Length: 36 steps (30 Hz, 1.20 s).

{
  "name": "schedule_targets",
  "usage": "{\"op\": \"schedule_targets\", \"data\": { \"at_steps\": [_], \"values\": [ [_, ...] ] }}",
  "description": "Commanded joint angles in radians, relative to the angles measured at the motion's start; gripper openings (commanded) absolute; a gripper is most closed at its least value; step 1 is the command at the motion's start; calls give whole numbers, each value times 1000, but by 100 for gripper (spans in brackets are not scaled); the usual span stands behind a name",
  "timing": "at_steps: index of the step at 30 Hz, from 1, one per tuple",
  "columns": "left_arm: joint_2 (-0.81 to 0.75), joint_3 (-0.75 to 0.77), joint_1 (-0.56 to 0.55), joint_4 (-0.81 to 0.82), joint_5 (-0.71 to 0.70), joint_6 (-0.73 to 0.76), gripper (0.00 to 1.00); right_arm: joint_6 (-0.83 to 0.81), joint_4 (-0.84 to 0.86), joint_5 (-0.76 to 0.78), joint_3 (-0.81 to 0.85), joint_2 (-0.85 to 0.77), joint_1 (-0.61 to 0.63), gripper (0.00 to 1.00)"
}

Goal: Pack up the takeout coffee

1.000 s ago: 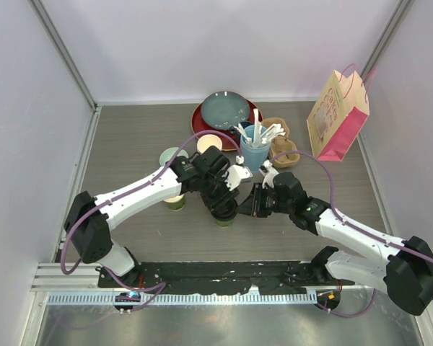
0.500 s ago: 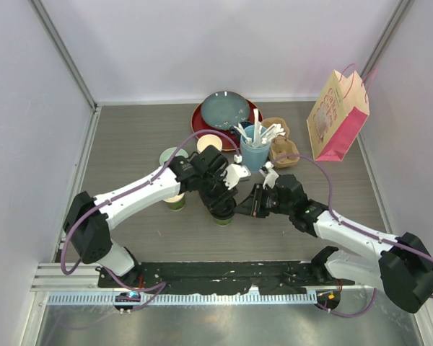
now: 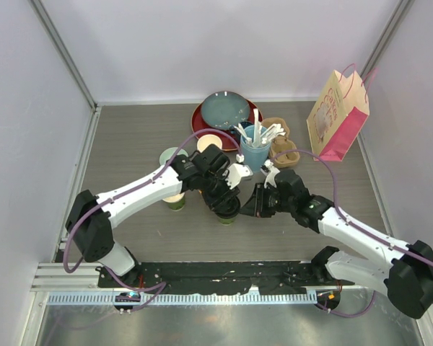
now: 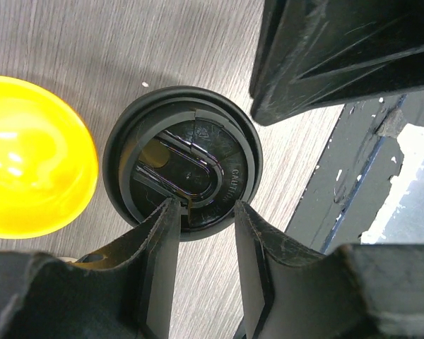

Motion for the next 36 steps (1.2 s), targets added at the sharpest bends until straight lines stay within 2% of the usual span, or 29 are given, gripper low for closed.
{"op": "schedule_targets", "data": {
  "at_steps": [1,7,10,12,16,17,21,26,31,36],
  "values": [
    [6,22,11,-15,6,19,41,-74,-128,36,63,-54,4,23],
    [-3,76,29,-44,32,29,47,-114,-170,59,115,-56,6,28],
    [-15,128,44,-82,63,20,54,-164,-206,109,173,-62,6,31],
    [-23,170,55,-96,78,16,59,-227,-240,138,204,-54,4,35],
    [-35,220,73,-139,98,16,63,-356,-254,154,289,-16,7,41],
    [-38,232,93,-141,98,8,64,-426,-246,151,299,-7,12,43],
    [-44,240,173,-127,17,-35,66,-529,-205,103,367,96,19,46],
    [-78,193,329,-123,8,-76,69,-572,-260,163,447,210,78,50],
    [-121,151,431,-112,-6,-70,70,-594,-269,206,453,259,148,51],
    [-149,131,458,-112,12,-55,70,-602,-254,206,453,292,154,44]
  ]
}}
